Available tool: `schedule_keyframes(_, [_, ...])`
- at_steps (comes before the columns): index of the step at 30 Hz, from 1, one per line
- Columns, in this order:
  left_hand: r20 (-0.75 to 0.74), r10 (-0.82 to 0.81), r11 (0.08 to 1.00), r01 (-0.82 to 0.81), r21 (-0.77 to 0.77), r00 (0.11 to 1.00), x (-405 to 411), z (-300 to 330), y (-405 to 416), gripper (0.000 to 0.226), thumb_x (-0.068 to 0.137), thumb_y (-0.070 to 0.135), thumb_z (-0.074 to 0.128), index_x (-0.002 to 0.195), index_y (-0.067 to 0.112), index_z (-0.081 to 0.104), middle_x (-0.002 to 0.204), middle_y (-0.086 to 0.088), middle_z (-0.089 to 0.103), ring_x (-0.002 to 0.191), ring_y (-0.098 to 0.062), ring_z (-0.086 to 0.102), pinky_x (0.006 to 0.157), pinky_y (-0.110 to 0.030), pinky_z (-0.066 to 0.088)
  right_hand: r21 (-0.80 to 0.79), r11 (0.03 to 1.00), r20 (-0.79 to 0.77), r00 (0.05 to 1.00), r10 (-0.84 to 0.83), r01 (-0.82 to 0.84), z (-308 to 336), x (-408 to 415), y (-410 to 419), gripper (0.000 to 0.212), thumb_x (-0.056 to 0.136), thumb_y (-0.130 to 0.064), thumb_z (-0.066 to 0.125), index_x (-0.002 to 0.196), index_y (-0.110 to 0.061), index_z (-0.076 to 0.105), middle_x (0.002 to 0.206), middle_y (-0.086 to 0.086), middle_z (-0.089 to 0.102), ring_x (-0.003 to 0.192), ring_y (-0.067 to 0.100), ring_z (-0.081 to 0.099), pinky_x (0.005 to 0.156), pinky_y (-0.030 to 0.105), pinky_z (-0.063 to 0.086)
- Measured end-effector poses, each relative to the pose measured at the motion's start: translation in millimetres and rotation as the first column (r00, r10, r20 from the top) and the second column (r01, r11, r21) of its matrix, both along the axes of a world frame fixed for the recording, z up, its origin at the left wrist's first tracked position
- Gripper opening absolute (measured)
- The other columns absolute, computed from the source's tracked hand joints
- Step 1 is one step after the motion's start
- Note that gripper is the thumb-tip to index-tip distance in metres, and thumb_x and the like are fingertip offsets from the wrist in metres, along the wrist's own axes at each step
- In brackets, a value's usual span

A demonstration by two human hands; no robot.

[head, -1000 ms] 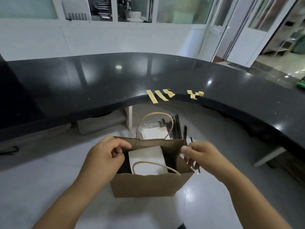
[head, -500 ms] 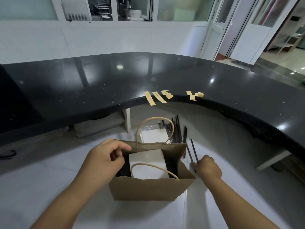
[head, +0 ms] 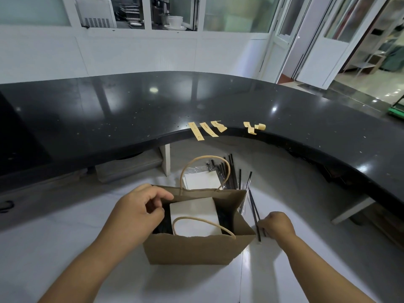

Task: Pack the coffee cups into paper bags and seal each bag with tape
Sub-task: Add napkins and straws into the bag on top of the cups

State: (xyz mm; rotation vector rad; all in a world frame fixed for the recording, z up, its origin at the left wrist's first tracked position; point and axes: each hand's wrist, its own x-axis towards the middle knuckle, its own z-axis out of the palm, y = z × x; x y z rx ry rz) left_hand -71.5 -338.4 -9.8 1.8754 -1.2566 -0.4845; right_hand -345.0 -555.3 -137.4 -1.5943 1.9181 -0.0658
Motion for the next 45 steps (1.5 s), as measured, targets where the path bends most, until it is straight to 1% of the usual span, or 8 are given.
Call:
schedule_keyframes(11, [0.017, -0.006, 1.0, 0.006, -0.004, 1.0, 1.0, -2.3, 5.2, 0.04, 0.077, -0.004, 0.062, 0.082, 0.035, 0.068, 0.086, 0.015, 0.056, 0.079, -0.01, 0.055, 0.06, -0.012, 0.041, 0.004, 1.0, -0.131, 0.991, -0.016, 0.017, -1.0, 16.4, 14.8, 0.016, 0.076, -0.018, 0.067, 0.069, -0.011, 0.054, 0.063, 0.004, 0.049, 0.058, 0.018, 0.05, 0.049, 0.022, 0.036])
schedule_keyframes(17, [0.074, 0.02, 0.999, -0.017, -0.033, 0.997, 0.6, -1.2, 10.5, 0.037, 0.076, 0.005, 0.069, 0.085, 0.041, 0.064, 0.081, 0.016, 0.055, 0.087, -0.002, 0.051, 0.067, -0.006, 0.037, -0.01, 0.993, 0.066, 0.991, -0.116, 0.117, -3.2, 13.9, 19.1, 0.021, 0.076, -0.015, 0.068, 0.064, -0.005, 0.055, 0.06, 0.008, 0.047, 0.057, 0.02, 0.047, 0.053, 0.029, 0.038])
schedule_keyframes(26, [0.154, -0.118, 0.993, 0.119, 0.003, 0.981, 2.9, 8.6, 14.5, 0.046, 0.066, 0.032, 0.075, 0.1, 0.051, 0.05, 0.112, 0.059, 0.024, 0.115, 0.031, 0.011, 0.096, -0.012, 0.02, -0.099, 0.995, 0.51, 0.86, 0.025, 0.03, 65.1, 29.8, 39.6, 0.019, 0.081, 0.003, 0.068, 0.089, -0.012, 0.062, 0.077, 0.01, 0.063, 0.063, 0.017, 0.054, 0.051, 0.025, 0.043])
schedule_keyframes(29, [0.096, -0.143, 0.983, 0.13, 0.126, 0.985, 10.2, 4.1, 15.5, 0.062, 0.067, 0.037, 0.075, 0.114, 0.056, 0.039, 0.124, 0.046, 0.019, 0.131, 0.014, 0.005, 0.102, -0.025, 0.022, -0.24, 0.97, 0.618, 0.775, 0.134, 0.023, 104.5, 44.2, 56.2, 0.01, 0.084, 0.0, 0.066, 0.089, -0.009, 0.067, 0.072, 0.005, 0.067, 0.062, 0.016, 0.058, 0.052, 0.024, 0.047])
schedule_keyframes(33, [0.041, -0.187, 0.97, 0.178, 0.165, 0.981, 9.7, 3.9, 15.9, 0.087, 0.07, 0.036, 0.076, 0.133, 0.053, 0.019, 0.111, 0.064, -0.001, 0.126, 0.018, -0.004, 0.104, -0.025, 0.019, -0.577, 0.812, 0.655, 0.645, 0.395, 0.089, 152.7, 58.0, 86.4, 0.011, 0.084, -0.001, 0.065, 0.081, -0.011, 0.067, 0.07, 0.008, 0.064, 0.062, 0.021, 0.059, 0.055, 0.026, 0.052])
schedule_keyframes(38, [-0.011, -0.165, 0.975, 0.165, 0.146, 0.986, 12.1, -1.7, 17.3, 0.108, 0.068, 0.033, 0.077, 0.141, 0.051, 0.0, 0.119, 0.057, 0.005, 0.126, 0.013, 0.004, 0.103, -0.024, 0.02, -0.828, 0.53, 0.299, 0.655, 0.694, -0.182, 178.2, 75.0, 119.0, 0.019, 0.076, -0.002, 0.075, 0.078, -0.021, 0.069, 0.065, -0.009, 0.065, 0.059, 0.01, 0.062, 0.056, 0.018, 0.051])
schedule_keyframes(41, [-0.027, -0.167, 0.978, 0.169, 0.126, 0.986, 12.6, -4.1, 17.7, 0.113, 0.068, 0.033, 0.076, 0.142, 0.048, -0.009, 0.125, 0.051, 0.014, 0.126, 0.012, 0.007, 0.104, -0.023, 0.02, -0.516, 0.632, 0.067, 0.708, 0.703, -0.578, 172.1, 87.0, 111.8, 0.012, 0.079, -0.015, 0.073, 0.079, -0.026, 0.07, 0.069, -0.008, 0.067, 0.063, 0.008, 0.063, 0.062, 0.029, 0.055])
schedule_keyframes(45, [-0.042, -0.172, 0.978, 0.176, 0.108, 0.984, 12.8, -7.7, 17.9, 0.118, 0.061, 0.046, 0.071, 0.137, 0.053, -0.019, 0.131, 0.043, 0.019, 0.128, 0.013, 0.005, 0.105, -0.023, 0.018, -0.17, 0.501, -0.451, 0.519, 0.726, -0.849, 166.6, 105.9, 102.5, 0.01, 0.081, -0.017, 0.062, 0.085, -0.023, 0.067, 0.075, -0.002, 0.059, 0.072, 0.02, 0.056, 0.057, 0.03, 0.048])
